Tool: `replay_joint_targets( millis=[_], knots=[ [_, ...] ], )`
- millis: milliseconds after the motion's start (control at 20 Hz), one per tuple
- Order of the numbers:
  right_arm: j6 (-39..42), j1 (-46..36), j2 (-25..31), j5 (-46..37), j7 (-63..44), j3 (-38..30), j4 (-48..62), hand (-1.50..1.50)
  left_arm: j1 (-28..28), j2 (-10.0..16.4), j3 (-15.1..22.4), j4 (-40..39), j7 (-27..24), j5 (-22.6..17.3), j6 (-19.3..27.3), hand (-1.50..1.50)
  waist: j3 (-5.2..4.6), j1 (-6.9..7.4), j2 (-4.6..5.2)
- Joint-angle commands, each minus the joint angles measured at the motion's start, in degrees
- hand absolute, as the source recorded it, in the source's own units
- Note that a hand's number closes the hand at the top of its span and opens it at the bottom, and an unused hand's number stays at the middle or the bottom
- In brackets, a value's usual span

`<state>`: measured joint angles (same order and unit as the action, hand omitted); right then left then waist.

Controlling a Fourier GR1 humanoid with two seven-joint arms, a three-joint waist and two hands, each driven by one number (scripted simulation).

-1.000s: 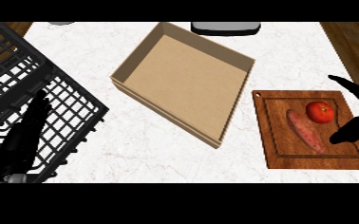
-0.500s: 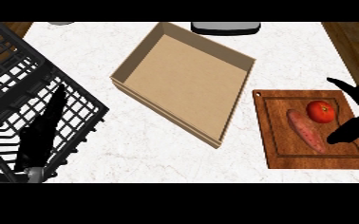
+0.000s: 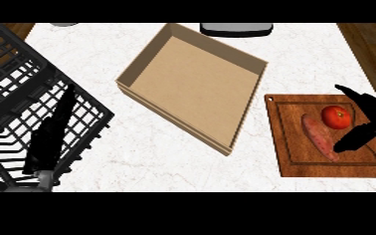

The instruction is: Pick the tomato from the cutting board and place it in the cardboard box

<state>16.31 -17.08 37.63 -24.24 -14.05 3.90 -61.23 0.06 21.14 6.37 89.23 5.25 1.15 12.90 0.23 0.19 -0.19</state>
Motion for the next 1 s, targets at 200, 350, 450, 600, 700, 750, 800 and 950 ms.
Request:
replay_joint_targets(
  millis=[200,350,450,600,700,750,800,950],
  knots=[
    [2.23,-0.55,-1.26,-3.68,1.86,-3.99,1.09,-1.5,-0.02,-3.53,-2.08,-3.58,-2.14,1.91,-3.65,0.0,-0.24,-0.1,0.2],
    [0.03,1.23,-3.94,-7.12,4.23,-2.69,3.26,-1.5,1.0,-4.41,-2.81,-1.48,-1.52,2.74,-3.78,0.0,-0.23,0.0,0.21],
    [3.63,0.19,-3.51,-6.41,0.88,-3.47,0.02,-1.5,-0.64,-2.41,-5.82,-4.45,-2.75,2.05,-6.16,0.0,-0.24,-0.09,0.2],
    [2.54,-0.37,-6.39,-7.53,2.45,-3.75,3.72,-1.5,2.44,-4.63,-4.31,0.65,-0.63,3.72,-5.07,0.0,-0.23,0.03,0.17],
    [1.38,-1.62,-6.92,-8.09,5.12,-4.71,7.38,1.5,0.32,-5.46,-3.45,0.15,1.16,4.91,-5.25,0.0,-0.22,0.11,0.23],
    [1.72,-0.9,-5.1,-8.16,6.92,-6.46,6.65,1.5,-0.81,-5.94,-4.58,-2.06,-0.38,6.13,-4.61,0.0,-0.22,-0.03,0.21],
    [-0.72,1.54,-6.0,-10.33,5.86,-4.07,2.32,1.5,-1.83,-6.52,-4.01,-4.46,-1.78,6.02,-4.96,0.0,-0.24,-0.23,0.2],
    [-11.83,-1.73,-6.46,-15.8,7.48,-3.95,7.78,1.5,1.09,-5.39,-4.38,0.14,-0.03,4.89,-5.6,0.0,-0.18,0.47,0.3]
  ],
)
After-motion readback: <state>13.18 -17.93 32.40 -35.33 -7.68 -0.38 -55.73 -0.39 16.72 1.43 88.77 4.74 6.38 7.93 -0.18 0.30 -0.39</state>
